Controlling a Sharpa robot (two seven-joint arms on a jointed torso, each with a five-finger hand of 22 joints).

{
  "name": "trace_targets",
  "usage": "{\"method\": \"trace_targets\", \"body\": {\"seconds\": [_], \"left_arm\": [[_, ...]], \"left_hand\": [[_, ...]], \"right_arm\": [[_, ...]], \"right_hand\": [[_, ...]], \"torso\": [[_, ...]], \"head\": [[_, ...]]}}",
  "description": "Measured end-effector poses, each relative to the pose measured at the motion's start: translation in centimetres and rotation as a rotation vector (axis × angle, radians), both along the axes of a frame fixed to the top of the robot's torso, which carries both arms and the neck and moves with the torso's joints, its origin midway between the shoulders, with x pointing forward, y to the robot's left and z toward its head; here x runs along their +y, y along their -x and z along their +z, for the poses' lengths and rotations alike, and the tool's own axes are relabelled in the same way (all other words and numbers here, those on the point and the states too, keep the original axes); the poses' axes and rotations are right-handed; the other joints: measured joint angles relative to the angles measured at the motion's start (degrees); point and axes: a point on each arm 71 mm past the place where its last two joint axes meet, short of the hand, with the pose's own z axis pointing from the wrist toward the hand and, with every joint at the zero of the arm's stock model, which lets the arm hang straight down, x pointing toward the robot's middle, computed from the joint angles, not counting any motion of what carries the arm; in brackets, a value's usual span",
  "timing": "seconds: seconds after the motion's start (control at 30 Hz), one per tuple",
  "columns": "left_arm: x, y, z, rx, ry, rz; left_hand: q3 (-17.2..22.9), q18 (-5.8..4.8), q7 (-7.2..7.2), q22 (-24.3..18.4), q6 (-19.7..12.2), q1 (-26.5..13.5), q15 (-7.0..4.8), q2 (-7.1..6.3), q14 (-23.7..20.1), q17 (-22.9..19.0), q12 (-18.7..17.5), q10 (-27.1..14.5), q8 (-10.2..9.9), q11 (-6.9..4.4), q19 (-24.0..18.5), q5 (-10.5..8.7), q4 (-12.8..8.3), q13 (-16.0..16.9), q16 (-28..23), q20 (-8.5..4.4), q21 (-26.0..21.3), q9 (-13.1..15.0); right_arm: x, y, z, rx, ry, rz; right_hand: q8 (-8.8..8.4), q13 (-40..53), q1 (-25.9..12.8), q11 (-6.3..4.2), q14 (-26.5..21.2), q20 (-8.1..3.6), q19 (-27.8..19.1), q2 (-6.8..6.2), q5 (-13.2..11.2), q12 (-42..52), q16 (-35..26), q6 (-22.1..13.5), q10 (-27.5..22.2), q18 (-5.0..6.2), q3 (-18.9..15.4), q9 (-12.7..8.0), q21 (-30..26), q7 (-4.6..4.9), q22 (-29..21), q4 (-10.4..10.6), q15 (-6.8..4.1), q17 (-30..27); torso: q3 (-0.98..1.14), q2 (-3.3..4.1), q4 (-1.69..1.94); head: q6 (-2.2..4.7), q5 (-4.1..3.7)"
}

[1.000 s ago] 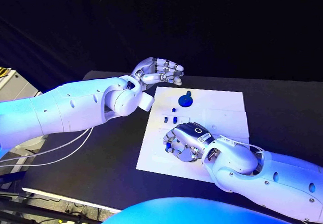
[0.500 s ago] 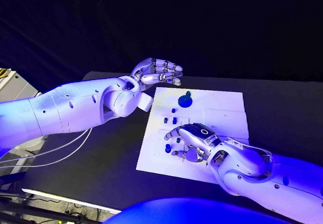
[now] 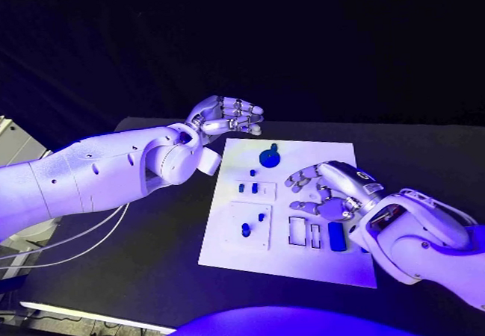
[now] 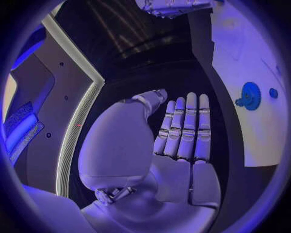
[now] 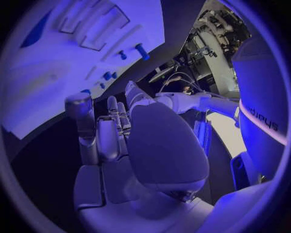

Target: Assemble the parts on the task board

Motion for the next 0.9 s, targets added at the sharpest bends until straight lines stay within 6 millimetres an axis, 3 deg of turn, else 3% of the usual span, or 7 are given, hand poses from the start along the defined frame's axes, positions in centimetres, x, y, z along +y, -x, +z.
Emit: {"method": "trace_targets", "body": {"seconds": [0.07,0.17,0.27,0.4,0.6,0.67,0.9], "left_arm": [[0.1,0.0,0.0,-0.001,-0.001,0.002],[0.3,0.0,-0.1,-0.002,-0.002,0.006],[0.4,0.1,-0.2,-0.001,-0.003,0.009],[0.4,0.3,-0.4,0.001,-0.003,0.008],[0.5,0.5,-0.8,0.007,-0.003,0.009],[0.5,0.5,-1.0,0.01,-0.003,0.009],[0.4,0.6,-1.1,0.012,-0.001,0.009]], "left_hand": [[0.0,0.0,0.0,0.0,0.0,0.0,0.0,0.0,0.0,0.0,0.0,0.0,0.0,0.0,0.0,0.0,0.0,0.0,0.0,0.0,0.0,0.0],[0.0,0.0,0.0,0.0,0.0,0.0,0.0,0.0,0.0,0.06,0.0,0.0,0.0,0.0,0.0,0.0,0.0,0.0,0.0,0.0,0.0,0.0],[0.0,0.0,0.0,0.0,0.0,0.0,0.0,0.0,0.0,0.06,0.0,0.0,0.0,0.0,0.0,0.0,0.0,0.0,0.0,0.0,0.0,0.0],[0.0,0.0,0.0,0.0,0.0,0.0,0.0,0.0,0.0,0.06,-0.01,0.0,0.0,0.0,0.0,0.0,0.0,0.0,0.0,0.0,0.0,0.0],[0.0,0.0,0.0,0.01,0.0,0.0,0.0,0.0,0.0,0.05,-0.04,0.0,0.0,0.0,0.0,0.0,0.0,0.0,0.0,0.0,0.0,0.0],[0.0,0.0,0.0,0.01,0.0,0.0,0.0,0.0,0.0,0.07,-0.04,0.0,0.0,0.0,0.0,0.0,0.0,0.0,0.0,0.0,0.0,0.0],[0.0,0.0,0.0,0.01,0.0,0.0,0.0,0.0,0.0,0.13,-0.04,0.0,0.0,0.0,0.0,0.0,0.0,0.0,0.0,0.0,0.0,0.0]], "right_arm": [[-2.1,-0.7,0.2,0.039,-0.012,-0.063],[-5.0,-1.2,0.0,0.111,-0.036,-0.15],[-7.2,-1.0,-0.3,0.185,-0.05,-0.217],[-9.1,-0.2,-0.9,0.261,-0.048,-0.273],[-10.1,1.3,-1.8,0.346,-0.009,-0.307],[-10.1,1.8,-2.3,0.368,0.013,-0.315],[-9.0,2.7,-3.8,0.399,0.083,-0.315]], "right_hand": [[1.25,1.46,-2.21,-0.05,-0.01,-0.75,1.22,-0.16,0.0,2.26,1.87,1.59,4.78,-0.89,0.12,0.18,5.09,-0.41,0.0,0.0,-0.8,3.17],[3.01,6.85,-5.63,-1.98,0.05,-1.8,2.61,-0.45,0.0,8.67,4.1,2.8,10.68,-1.35,-1.31,0.61,10.95,-1.42,0.0,-0.24,-1.95,6.75],[6.97,40.94,-9.78,-3.17,-0.06,-2.4,3.2,1.16,0.0,37.3,7.47,2.15,14.13,-2.82,-4.87,2.52,18.7,-2.47,-0.01,-0.17,-2.24,10.29],[10.48,66.63,-12.31,-4.05,0.14,-2.4,3.2,2.81,0.0,57.31,9.79,1.69,21.61,-2.84,-7.48,4.32,23.6,-2.61,-0.01,-0.03,-2.43,10.66],[12.8,69.69,-15.0,-4.09,0.14,-2.4,3.2,3.25,0.0,63.82,11.77,1.23,24.24,-3.57,-11.37,5.41,29.0,-2.73,-0.01,0.21,-2.43,10.66],[13.23,69.69,-15.7,-4.09,0.14,-2.4,3.2,3.43,0.0,64.64,12.37,1.32,24.24,-4.46,-12.99,5.58,30.8,-2.82,-0.01,0.25,-2.43,10.66],[13.63,69.69,-16.56,-4.09,0.14,-2.4,3.2,3.7,0.0,65.22,12.68,1.2,24.24,-4.46,-15.12,5.64,32.33,-2.94,-0.02,0.32,-2.43,10.66]], "torso": [[-0.02,-0.07,-0.12],[-0.03,-0.23,-0.37],[0.07,-0.4,-0.69],[0.24,-0.63,-1.03],[0.37,-1.01,-1.57],[0.41,-1.13,-1.72],[0.41,-1.32,-1.93]], "head": [[0.24,-0.81],[0.6,-1.94],[0.83,-3.15],[1.04,-5.13],[1.33,-7.71],[1.26,-8.06],[0.91,-9.24]]}}
